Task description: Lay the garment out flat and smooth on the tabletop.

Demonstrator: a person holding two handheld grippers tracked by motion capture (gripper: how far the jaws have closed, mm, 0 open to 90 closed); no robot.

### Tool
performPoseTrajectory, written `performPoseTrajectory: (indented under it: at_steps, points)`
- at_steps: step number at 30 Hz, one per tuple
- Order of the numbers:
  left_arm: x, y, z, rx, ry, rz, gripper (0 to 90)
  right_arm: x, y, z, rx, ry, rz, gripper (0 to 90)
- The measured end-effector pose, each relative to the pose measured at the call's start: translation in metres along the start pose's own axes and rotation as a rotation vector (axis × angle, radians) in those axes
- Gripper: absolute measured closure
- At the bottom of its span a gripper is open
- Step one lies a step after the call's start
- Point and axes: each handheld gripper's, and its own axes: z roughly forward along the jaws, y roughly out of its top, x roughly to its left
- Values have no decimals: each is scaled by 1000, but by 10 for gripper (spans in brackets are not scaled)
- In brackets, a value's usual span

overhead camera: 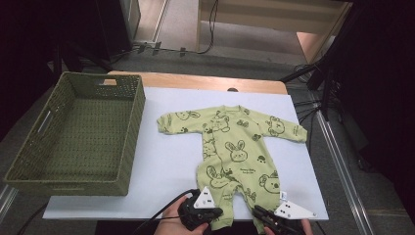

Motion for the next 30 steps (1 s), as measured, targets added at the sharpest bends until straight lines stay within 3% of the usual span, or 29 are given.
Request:
performPoseTrajectory:
  at_steps: [3, 6, 8, 12, 14, 16, 18, 19, 21, 22, 26, 29, 30]
  points:
    - [-5, 0, -6, -34, -54, 7, 900, 1, -4, -8, -25, 33, 0, 802]
    - [-7, 1, -18, -87, -94, -4, 896, -3, -3, -17, -98, 97, 34, 761]
    - [-7, 1, -22, -93, -66, -10, 811, -6, -2, -22, -138, 126, 34, 706]
    - [-7, -2, -11, -43, 14, -20, 582, -8, 1, -19, -126, 57, 31, 667]
    - [-10, -4, -2, -7, 56, -7, 496, -9, 1, -17, -112, 44, 32, 666]
    - [-14, -5, 1, -25, 78, 12, 458, -10, 1, -16, -107, 26, 36, 666]
    - [-15, -4, 3, -24, 81, -2, 443, -12, 1, -17, -109, 16, 49, 666]
    - [-16, -4, 3, -25, 93, -3, 447, -13, 0, -17, -112, 6, 58, 666]
    - [-17, -6, 3, -35, 151, 32, 581, -16, 1, -17, -113, -5, 74, 666]
    - [-16, -7, 3, -38, 154, 35, 635, -17, 2, -17, -115, -11, 75, 666]
    - [-12, -7, 3, -41, 111, 9, 841, -26, 14, -23, -159, -50, 92, 645]
    - [-14, -5, 2, -29, 118, 33, 872, -35, 29, -30, -188, -76, 113, 613]
    - [-15, -5, 1, -26, 110, 38, 874, -40, 36, -33, -180, -62, 117, 573]
